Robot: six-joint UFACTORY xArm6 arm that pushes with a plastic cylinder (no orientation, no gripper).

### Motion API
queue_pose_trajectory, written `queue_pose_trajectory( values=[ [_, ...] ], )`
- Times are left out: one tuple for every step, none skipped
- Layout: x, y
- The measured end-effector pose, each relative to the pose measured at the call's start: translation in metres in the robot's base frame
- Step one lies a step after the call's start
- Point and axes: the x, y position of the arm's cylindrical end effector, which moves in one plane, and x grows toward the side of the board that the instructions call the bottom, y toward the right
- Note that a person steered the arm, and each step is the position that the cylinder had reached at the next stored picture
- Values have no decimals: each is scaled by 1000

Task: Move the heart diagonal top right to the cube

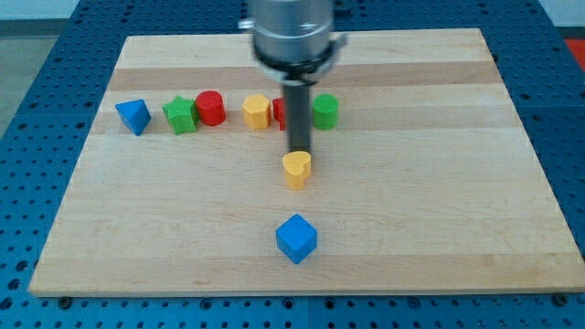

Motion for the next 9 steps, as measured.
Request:
queue_pose_trajectory(
  values=[
    [4, 4],
    [8, -47],
    [8, -83],
    [29, -85],
    [46, -33],
    [46, 54],
    [51, 74],
    [76, 70],
    [84, 116]
  ],
)
